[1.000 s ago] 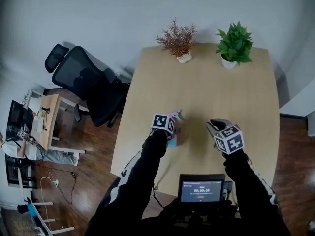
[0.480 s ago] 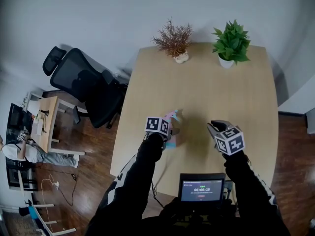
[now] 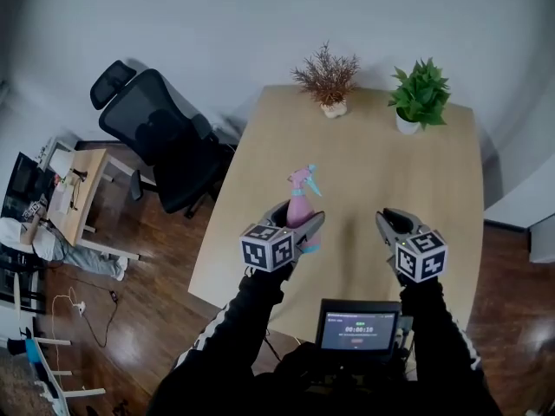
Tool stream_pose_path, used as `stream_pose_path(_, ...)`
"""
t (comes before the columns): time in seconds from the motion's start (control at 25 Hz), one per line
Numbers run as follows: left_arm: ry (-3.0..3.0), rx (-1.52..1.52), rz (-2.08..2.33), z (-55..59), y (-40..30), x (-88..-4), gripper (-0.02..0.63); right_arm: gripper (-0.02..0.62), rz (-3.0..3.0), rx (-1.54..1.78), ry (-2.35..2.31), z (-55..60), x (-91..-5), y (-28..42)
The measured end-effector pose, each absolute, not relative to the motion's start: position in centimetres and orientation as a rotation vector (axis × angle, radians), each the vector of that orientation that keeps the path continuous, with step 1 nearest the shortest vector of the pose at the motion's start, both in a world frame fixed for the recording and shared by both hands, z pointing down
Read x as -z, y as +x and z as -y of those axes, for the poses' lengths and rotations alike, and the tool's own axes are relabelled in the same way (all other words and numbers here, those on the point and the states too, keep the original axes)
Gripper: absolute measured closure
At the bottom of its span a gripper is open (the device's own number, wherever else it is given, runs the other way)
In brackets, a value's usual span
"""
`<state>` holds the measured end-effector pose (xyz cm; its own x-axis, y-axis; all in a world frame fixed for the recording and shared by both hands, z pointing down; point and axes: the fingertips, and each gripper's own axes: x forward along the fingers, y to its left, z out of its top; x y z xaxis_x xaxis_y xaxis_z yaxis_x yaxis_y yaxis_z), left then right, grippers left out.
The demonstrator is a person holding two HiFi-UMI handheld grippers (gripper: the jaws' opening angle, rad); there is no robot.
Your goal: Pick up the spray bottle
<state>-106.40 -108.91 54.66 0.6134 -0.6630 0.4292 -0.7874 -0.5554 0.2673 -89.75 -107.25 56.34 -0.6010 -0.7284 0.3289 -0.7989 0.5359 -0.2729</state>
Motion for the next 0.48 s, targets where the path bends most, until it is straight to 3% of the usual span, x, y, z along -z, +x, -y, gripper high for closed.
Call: stream_pose_path(0.48, 2.723, 0.001, 1.415, 94.8, -110.1, -40.0, 0.224, 0.592, 2.819, -0.419, 1.414, 96.1, -42.8, -91.4)
